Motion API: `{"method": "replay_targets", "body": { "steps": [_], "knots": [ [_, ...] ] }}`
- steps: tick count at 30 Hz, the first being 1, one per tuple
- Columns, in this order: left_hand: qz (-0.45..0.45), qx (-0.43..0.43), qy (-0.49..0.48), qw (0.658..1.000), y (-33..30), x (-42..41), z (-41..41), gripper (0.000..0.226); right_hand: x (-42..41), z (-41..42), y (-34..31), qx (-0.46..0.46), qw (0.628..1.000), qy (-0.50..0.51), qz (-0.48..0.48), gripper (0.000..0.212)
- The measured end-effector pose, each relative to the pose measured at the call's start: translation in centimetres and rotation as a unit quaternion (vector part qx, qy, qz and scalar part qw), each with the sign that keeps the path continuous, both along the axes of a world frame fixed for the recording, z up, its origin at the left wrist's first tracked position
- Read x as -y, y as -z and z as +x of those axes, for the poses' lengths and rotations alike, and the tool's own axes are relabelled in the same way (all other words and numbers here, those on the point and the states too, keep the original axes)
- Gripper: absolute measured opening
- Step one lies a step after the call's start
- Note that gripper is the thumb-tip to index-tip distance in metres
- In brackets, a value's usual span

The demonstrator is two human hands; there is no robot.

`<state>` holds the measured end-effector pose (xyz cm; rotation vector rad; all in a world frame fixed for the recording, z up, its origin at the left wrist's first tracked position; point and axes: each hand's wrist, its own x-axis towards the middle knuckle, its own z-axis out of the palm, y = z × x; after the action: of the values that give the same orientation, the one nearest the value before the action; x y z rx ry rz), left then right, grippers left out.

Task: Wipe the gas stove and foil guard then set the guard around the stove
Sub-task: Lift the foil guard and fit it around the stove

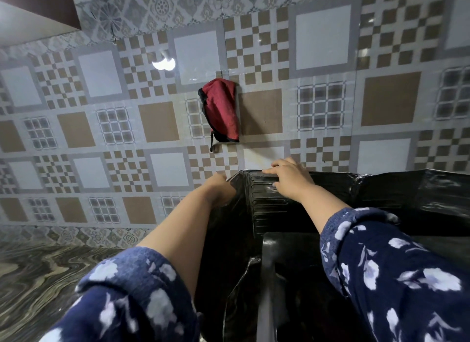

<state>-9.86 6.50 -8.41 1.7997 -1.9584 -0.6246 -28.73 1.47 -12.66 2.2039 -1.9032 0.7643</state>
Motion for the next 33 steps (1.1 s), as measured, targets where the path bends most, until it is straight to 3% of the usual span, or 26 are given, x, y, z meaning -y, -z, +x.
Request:
{"method": "replay_targets", "body": {
  "steps": [8, 14, 18, 28, 33],
  "knots": [
    [-0.023, 0.034, 0.013, 0.999, 1.7, 0.7, 0.1, 0.047, -0.9, -2.0, 0.0, -0.018, 0.998, 0.057, 0.035, 0.05],
    [-0.006, -0.068, 0.061, 0.996, 1.1, 0.1, 0.3, 0.051, 0.9, -3.1, 1.1, -0.005, 0.997, 0.068, 0.027, 0.046],
    [0.021, -0.141, 0.048, 0.989, 1.0, 0.5, 0.0, 0.056, 2.9, -4.0, 2.0, 0.037, 0.997, 0.052, -0.04, 0.05],
    [0.021, -0.208, 0.044, 0.977, 0.9, 0.6, -4.7, 0.056, 4.8, -8.2, 0.6, 0.035, 0.995, 0.073, -0.057, 0.055],
    [0.067, -0.259, 0.052, 0.962, 1.8, 0.8, -5.8, 0.064, 3.9, -9.6, 2.0, 0.054, 0.991, 0.096, -0.075, 0.06]
  ]
}}
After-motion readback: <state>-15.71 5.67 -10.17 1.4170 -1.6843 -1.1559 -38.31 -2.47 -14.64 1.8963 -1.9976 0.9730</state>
